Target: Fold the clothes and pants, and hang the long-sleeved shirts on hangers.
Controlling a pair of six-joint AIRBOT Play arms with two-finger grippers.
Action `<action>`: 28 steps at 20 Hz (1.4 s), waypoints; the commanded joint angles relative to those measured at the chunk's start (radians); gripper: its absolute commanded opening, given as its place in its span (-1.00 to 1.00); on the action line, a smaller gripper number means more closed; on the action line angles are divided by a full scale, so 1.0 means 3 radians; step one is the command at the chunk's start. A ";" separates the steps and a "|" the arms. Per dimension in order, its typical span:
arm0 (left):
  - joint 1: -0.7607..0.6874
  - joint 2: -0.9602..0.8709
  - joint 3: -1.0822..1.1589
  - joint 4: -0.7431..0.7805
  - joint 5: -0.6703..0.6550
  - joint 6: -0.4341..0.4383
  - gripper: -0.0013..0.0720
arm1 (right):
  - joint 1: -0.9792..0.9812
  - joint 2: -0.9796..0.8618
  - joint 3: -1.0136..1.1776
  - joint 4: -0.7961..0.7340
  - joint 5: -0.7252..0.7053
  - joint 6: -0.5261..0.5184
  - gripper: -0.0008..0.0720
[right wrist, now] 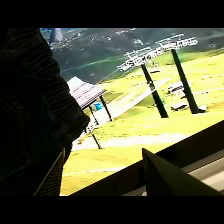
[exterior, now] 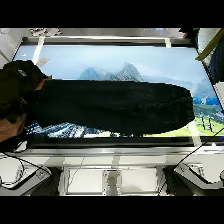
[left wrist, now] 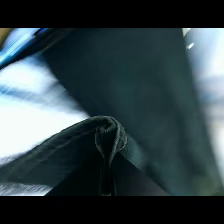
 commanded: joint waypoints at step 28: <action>-0.0075 0.0354 -0.1008 0.2405 -0.0084 -0.0632 -0.92 | -0.0210 -0.0795 -0.0811 0.0932 -0.0276 0.0172 0.50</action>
